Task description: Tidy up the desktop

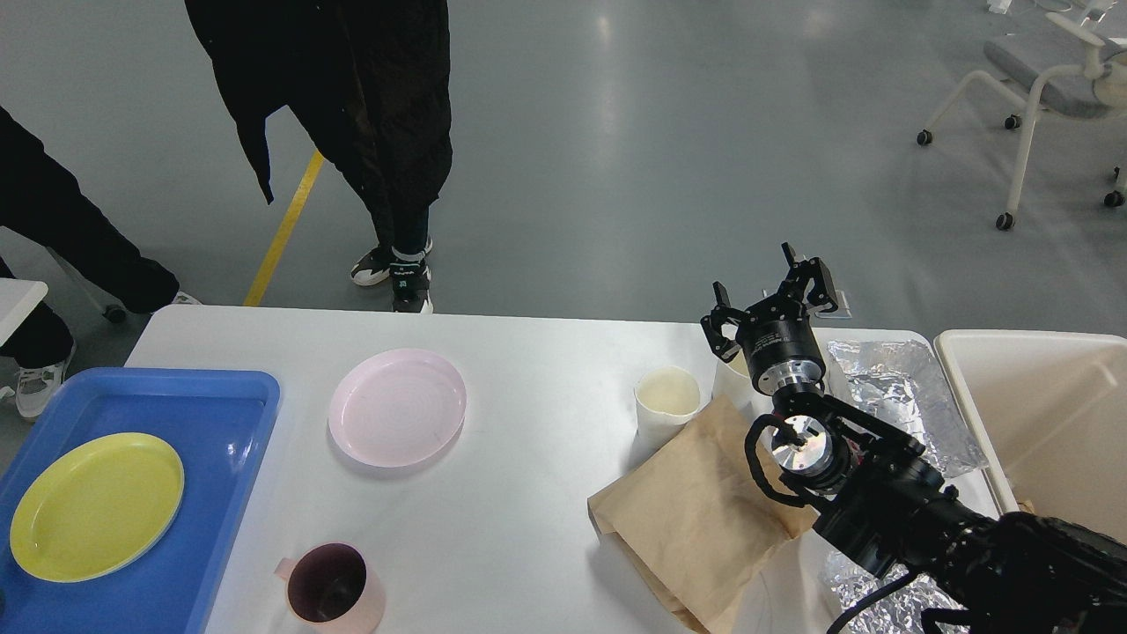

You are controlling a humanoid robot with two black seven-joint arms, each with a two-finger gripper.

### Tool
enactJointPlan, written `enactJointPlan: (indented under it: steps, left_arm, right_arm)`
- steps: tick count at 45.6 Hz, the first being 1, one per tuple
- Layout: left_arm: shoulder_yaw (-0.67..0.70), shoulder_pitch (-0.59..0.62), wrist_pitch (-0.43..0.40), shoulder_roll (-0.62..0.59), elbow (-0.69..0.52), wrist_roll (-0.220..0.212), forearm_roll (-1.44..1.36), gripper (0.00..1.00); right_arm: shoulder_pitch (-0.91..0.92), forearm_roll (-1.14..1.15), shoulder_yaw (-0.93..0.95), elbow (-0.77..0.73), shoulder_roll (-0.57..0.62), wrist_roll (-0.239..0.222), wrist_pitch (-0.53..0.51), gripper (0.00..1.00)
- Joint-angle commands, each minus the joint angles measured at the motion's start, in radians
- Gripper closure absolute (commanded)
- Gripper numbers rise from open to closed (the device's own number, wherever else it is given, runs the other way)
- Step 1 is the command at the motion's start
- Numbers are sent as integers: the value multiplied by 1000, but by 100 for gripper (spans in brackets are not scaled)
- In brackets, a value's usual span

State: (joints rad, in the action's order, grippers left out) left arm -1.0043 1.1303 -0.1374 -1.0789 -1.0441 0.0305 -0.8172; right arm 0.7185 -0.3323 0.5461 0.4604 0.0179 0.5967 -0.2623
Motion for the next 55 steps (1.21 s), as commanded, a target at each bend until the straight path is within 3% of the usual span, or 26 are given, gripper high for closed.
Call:
enactJointPlan:
  steps: [1, 27, 31, 44, 47, 50, 55]
  left_arm:
    - [36, -18, 5, 4, 1, -7, 18, 100]
    - [38, -98, 7, 68, 121, 0, 55, 100]
    - [36, -99, 7, 79, 121, 0, 89, 96]
    - [39, -110, 38, 96, 122, 0, 127, 65]
    - [39, -110, 41, 96, 122, 0, 127, 52]
    - [39, -110, 41, 94, 122, 0, 127, 1]
    - [56, -109, 38, 88, 122, 0, 127, 0]
  right_arm:
    - [-1, -1, 0, 1, -1, 0, 0, 0]
    - [-1, -1, 0, 1, 1, 0, 0, 0]
    - [1, 1, 0, 1, 0, 0, 0, 0]
    - [1, -1, 0, 1, 1, 0, 0, 0]
    - [1, 1, 0, 1, 0, 0, 0, 0]
    - [1, -1, 0, 1, -1, 0, 0, 0]
    - [1, -1, 0, 1, 1, 0, 0, 0]
